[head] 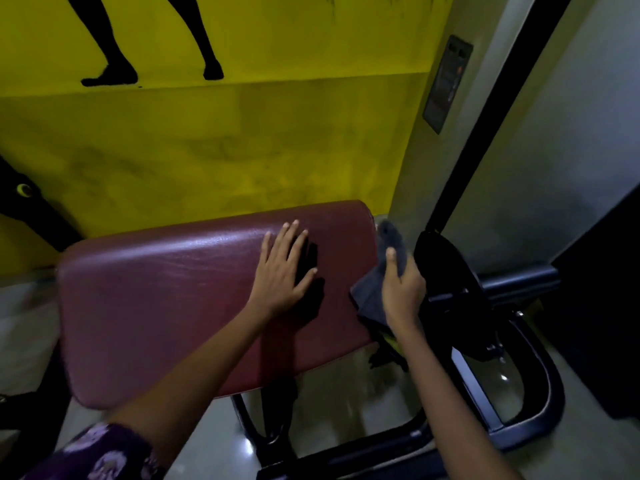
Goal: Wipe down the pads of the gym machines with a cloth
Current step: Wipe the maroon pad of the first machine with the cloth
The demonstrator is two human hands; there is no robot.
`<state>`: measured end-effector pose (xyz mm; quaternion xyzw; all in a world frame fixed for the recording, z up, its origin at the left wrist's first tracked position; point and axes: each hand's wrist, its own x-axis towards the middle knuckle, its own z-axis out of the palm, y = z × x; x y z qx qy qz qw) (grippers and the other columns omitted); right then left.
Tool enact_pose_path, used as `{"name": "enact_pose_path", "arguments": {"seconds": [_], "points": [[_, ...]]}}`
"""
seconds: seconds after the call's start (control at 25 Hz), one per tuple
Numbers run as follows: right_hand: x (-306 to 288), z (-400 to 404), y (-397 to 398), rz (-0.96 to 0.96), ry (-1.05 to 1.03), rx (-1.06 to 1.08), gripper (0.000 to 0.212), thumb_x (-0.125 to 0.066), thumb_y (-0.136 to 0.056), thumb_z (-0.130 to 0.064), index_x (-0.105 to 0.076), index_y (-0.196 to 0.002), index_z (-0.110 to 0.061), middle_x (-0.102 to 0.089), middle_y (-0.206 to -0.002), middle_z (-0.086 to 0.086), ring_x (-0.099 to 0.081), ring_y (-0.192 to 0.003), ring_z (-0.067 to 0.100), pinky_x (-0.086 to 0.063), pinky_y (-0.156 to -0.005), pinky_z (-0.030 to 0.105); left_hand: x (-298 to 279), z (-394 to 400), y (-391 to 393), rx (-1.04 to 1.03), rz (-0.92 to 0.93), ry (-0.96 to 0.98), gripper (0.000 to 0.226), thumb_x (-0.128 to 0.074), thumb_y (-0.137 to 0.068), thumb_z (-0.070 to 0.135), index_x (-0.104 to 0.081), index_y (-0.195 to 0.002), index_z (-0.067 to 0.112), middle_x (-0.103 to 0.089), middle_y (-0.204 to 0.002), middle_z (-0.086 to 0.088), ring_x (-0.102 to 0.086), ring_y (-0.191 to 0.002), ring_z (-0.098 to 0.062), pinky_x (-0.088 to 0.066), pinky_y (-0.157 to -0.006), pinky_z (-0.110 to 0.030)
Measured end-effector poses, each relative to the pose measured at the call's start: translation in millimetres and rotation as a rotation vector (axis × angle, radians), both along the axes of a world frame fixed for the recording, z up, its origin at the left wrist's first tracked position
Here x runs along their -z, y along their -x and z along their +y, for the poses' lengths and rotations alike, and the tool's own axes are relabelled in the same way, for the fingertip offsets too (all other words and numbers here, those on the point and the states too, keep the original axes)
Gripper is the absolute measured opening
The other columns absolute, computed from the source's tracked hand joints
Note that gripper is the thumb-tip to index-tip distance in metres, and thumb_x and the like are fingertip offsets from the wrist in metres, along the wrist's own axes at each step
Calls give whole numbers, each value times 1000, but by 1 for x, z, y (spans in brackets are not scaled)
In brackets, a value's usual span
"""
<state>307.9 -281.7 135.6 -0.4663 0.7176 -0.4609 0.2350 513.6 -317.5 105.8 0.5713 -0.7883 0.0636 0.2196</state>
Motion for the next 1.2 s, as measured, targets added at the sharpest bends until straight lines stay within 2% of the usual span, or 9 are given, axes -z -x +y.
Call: {"name": "enact_pose_path", "arguments": {"seconds": [0.08, 0.16, 0.28, 0.4, 0.56, 0.76, 0.96, 1.08, 1.2], "points": [[13, -9, -25, 356, -162, -259, 71, -35, -89, -65, -28, -148, -27, -16, -158, 2, -11, -144, 34, -17, -108, 57, 22, 33, -40, -146, -25, 32, 71, -33, -91, 55, -31, -146, 11, -20, -156, -11, -11, -145, -23, 5, -117, -47], [43, -13, -38, 708, -191, -265, 83, -22, -80, -81, -20, -149, -35, -4, -159, -4, -5, -143, 39, -17, -103, 67, 39, 52, -68, -247, -64, 17, 74, -31, -89, 60, -26, -148, 16, -15, -157, -11, -7, -146, -25, 5, -115, -55], [49, -21, -48, 621, -134, -60, 67, -28, -89, -68, -36, -145, -31, -15, -158, -5, -17, -140, 40, -20, -102, 67, 45, 53, -73, -234, -100, -10, 75, -31, -88, 60, -27, -148, 15, -19, -156, -12, -9, -146, -27, -2, -113, -61], [35, -45, -82, 528, -167, 64, 57, -32, -95, -58, -30, -146, -34, -13, -158, -8, -12, -141, 37, -13, -104, 67, 46, 52, -72, -217, -82, 16, 73, -34, -89, 57, -29, -148, 13, -21, -155, -13, -11, -145, -28, -5, -112, -62], [30, -51, -132, 857, 57, -180, 55, -34, -92, -54, -43, -140, -31, -41, -148, -2, -40, -129, 35, -30, -94, 65, 47, 54, -74, -214, -48, 49, 68, -35, -91, 51, -29, -147, 13, -23, -155, -13, -13, -145, -28, -7, -112, -62], [49, -27, -102, 1119, 181, -209, 50, -54, -87, -44, -52, -133, -27, -54, -135, 4, -48, -106, 32, -44, -78, 47, 47, 55, -77, -190, -51, 7, 67, -33, -93, 52, -27, -148, 15, -21, -156, -11, -10, -145, -26, -3, -113, -59], [55, 31, -85, 1058, 46, -333, 59, -84, -56, -13, -68, -113, -18, -65, -105, 11, -61, -80, 34, -51, -51, 33, 25, 61, -67, -247, 5, -227, 71, -29, -93, 54, -14, -151, 16, -5, -159, -9, 7, -146, -24, 8, -113, -53], [31, 59, -71, 890, -55, -443, 30, -72, -77, -14, -66, -107, -12, -58, -100, 14, -60, -85, 36, -47, -56, 36, 10, 79, -45, -281, 56, -371, 75, -42, -95, 46, -7, -151, 12, 6, -159, -10, 10, -145, -28, 4, -115, -48], [10, 78, -44, 582, -108, -371, 18, -55, -90, -20, -64, -102, -9, -62, -101, 15, -60, -95, 34, -44, -70, 37, -5, 105, -22, -189, 219, -455, 67, -50, -95, 35, -20, -149, 9, -10, -158, -10, -7, -146, -25, -8, -116, -45]]}}
